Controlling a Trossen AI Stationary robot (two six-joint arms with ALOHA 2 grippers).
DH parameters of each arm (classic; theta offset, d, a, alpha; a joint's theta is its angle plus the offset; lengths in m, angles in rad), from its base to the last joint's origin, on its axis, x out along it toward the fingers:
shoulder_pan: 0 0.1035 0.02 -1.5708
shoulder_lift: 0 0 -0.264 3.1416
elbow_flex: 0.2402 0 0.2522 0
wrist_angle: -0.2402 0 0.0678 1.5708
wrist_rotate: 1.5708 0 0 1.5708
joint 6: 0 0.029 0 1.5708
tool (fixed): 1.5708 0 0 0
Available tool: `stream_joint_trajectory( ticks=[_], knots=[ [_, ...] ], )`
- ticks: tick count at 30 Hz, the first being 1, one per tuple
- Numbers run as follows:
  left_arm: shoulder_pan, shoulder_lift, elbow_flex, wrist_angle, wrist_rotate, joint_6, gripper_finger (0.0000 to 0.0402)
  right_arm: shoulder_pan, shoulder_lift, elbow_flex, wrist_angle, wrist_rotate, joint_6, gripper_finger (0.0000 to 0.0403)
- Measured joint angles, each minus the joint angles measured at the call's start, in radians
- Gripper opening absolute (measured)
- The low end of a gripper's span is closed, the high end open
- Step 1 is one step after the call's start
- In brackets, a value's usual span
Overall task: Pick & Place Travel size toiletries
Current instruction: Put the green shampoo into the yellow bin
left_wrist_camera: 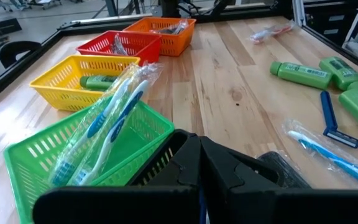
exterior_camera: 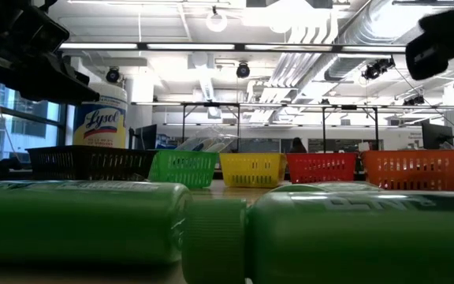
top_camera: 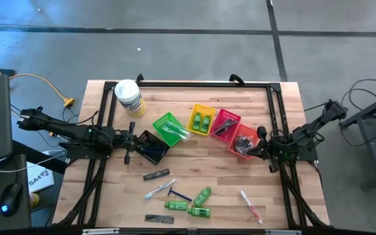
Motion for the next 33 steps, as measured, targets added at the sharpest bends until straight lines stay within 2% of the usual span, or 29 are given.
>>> stream_joint_trajectory(
  ticks=[3,6,11,14,18,22,28,33],
  knots=[
    [0.000,0.000,0.000,0.009,0.000,0.000,0.0000,-0.018,0.103,0.029,0.069,-0.012,-0.002,0.0004],
    [0.000,0.000,0.000,0.016,0.000,0.000,0.0000,-0.037,0.261,0.096,0.066,-0.014,-0.001,0.0004],
    [0.000,0.000,0.000,0.016,0.000,0.000,0.0000,-0.064,0.592,0.293,0.053,-0.074,0.021,0.0004],
    [0.000,0.000,0.000,0.016,0.000,0.000,0.0000,-0.082,0.792,0.444,-0.022,-0.097,0.031,0.0015],
    [0.000,0.000,0.000,0.013,0.000,-0.016,0.0000,-0.109,1.036,0.658,-0.226,-0.129,0.063,0.0060],
    [0.000,0.000,0.000,-0.006,0.000,-0.022,0.0000,-0.136,1.261,0.833,-0.358,-0.255,0.057,0.0123],
    [0.000,0.000,0.000,-0.021,0.000,-0.022,0.0000,-0.143,1.512,0.984,-0.356,-0.352,-0.075,0.0210],
    [0.000,0.000,0.000,-0.049,0.000,-0.023,0.0000,-0.130,1.625,1.045,-0.334,-0.355,-0.107,0.0247]
  ],
)
